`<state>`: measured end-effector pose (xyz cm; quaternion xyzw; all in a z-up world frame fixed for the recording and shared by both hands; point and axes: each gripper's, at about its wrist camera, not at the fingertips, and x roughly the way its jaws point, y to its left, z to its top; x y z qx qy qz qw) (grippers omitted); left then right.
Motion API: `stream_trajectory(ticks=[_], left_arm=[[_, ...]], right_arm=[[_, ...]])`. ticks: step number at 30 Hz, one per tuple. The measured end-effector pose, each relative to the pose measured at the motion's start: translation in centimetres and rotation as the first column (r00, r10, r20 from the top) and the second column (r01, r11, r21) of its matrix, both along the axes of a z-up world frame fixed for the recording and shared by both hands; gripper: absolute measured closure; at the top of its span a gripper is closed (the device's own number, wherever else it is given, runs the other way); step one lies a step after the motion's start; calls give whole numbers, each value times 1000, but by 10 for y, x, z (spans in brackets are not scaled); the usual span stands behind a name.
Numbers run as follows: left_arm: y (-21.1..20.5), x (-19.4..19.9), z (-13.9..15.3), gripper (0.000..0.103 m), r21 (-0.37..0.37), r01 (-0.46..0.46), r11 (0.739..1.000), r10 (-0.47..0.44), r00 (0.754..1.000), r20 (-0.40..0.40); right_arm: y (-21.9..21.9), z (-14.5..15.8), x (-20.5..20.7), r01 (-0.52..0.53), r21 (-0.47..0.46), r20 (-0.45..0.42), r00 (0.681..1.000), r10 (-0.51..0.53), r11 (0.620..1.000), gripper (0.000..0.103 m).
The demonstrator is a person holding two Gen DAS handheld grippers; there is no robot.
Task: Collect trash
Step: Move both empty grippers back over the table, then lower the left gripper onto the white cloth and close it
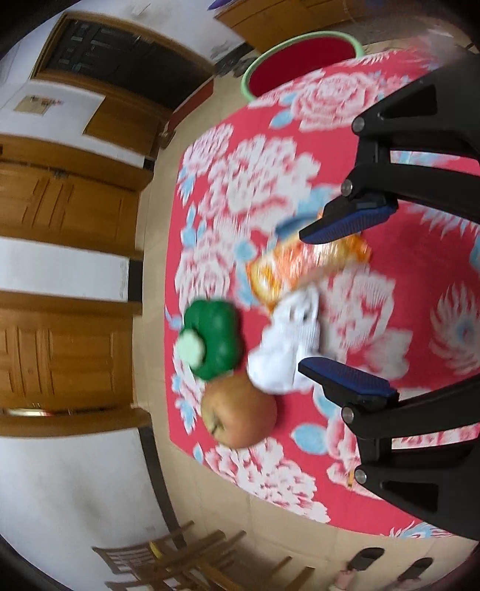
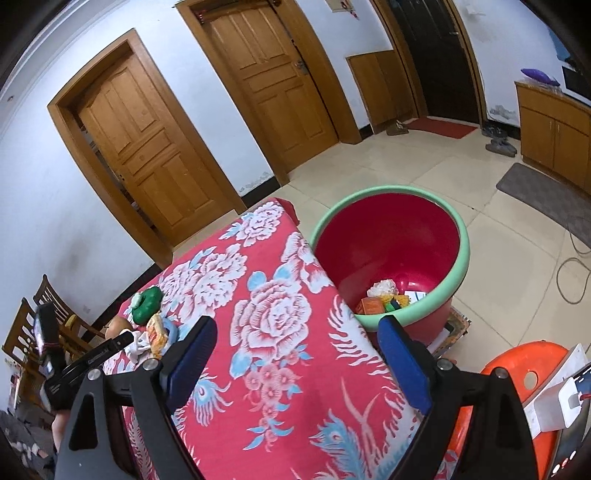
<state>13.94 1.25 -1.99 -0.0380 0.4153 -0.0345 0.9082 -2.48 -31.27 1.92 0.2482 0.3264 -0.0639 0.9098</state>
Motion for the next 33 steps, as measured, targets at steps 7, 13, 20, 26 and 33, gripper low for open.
stream_trajectory(ticks=[7, 13, 20, 26, 33], left_arm=[[25, 25, -28, 40, 5, -83, 997, 84, 995, -52], [37, 37, -44, 36, -53, -135, 989, 130, 988, -78], [38, 40, -49, 62, -95, -97, 991, 91, 994, -64], [41, 28, -40, 76, -142, -54, 988, 47, 997, -55], [58, -4, -21, 76, -152, -44, 987, 42, 999, -18]], right_arm=[[12, 8, -3, -18, -22, -4, 1000, 18, 1000, 12], [18, 16, -4, -29, -34, -3, 1000, 29, 999, 12], [28, 15, -1, -59, -28, -13, 998, 59, 998, 12], [41, 17, 3, -98, -29, -15, 995, 98, 995, 12], [65, 23, 14, -175, -49, -8, 985, 175, 983, 12]])
